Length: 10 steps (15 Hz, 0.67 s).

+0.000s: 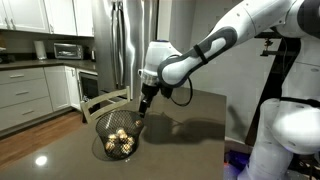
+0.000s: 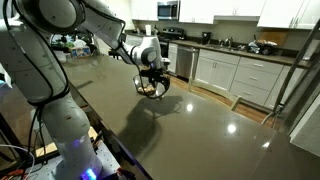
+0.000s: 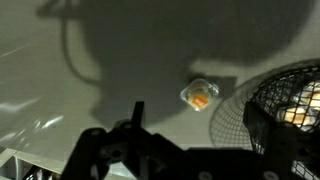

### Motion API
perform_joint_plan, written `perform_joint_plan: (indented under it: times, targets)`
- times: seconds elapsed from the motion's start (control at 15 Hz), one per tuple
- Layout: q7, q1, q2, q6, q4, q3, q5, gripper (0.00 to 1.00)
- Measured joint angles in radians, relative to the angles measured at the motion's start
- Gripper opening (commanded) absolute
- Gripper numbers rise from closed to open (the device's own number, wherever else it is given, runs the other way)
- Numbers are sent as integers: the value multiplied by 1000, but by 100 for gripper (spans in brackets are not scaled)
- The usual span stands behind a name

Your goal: Pick up the all candy from the table and put them in the black basket.

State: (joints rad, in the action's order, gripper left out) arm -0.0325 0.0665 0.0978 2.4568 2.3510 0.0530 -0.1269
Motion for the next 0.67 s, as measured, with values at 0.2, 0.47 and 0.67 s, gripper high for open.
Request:
perform_joint_plan:
  times: [0.2,0.47,0.67]
  targets:
    - [1,-5,-26,0,-13,-8,-1,100]
    - [3,-14,-62,0,-30,-20,-4,100]
    - [17,-15,-80,0,-41,-25,-19,100]
